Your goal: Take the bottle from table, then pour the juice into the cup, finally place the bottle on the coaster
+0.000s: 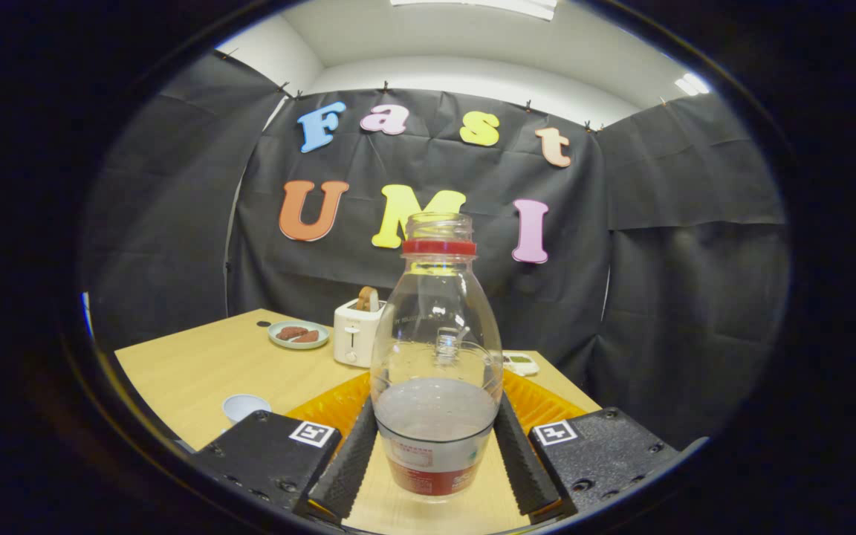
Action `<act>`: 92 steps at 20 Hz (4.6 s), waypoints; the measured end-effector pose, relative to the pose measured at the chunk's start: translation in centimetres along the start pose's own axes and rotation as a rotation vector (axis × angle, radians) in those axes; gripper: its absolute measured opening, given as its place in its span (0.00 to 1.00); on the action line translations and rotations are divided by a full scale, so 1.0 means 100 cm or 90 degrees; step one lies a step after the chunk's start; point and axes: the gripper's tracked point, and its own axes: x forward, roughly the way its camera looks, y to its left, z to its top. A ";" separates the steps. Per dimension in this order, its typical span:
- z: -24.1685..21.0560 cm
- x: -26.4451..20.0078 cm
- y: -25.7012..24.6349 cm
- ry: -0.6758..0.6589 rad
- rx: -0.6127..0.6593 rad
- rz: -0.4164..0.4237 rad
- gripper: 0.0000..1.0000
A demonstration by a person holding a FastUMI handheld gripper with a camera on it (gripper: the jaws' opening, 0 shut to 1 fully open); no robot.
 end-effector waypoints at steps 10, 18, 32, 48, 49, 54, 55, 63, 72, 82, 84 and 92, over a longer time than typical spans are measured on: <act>-0.006 0.002 0.017 0.005 -0.010 0.020 0.82; -0.023 0.032 0.024 0.046 -0.175 0.005 0.83; -0.067 0.058 0.078 0.054 -0.564 0.059 0.83; -0.098 0.089 0.096 0.052 -0.838 0.025 0.83; -0.098 0.090 0.096 0.052 -0.849 0.021 0.83; -0.097 0.086 0.096 0.053 -0.903 0.003 0.83; -0.095 0.084 0.097 0.048 -0.914 0.000 0.83; -0.080 0.077 0.116 0.011 -1.022 -0.020 0.83; -0.073 0.080 0.130 -0.010 -1.102 -0.038 0.82; -0.071 0.080 0.129 -0.009 -1.118 -0.049 0.83; -0.068 0.081 0.129 -0.014 -1.126 -0.058 0.83; -0.059 0.082 0.124 -0.015 -1.138 -0.073 0.82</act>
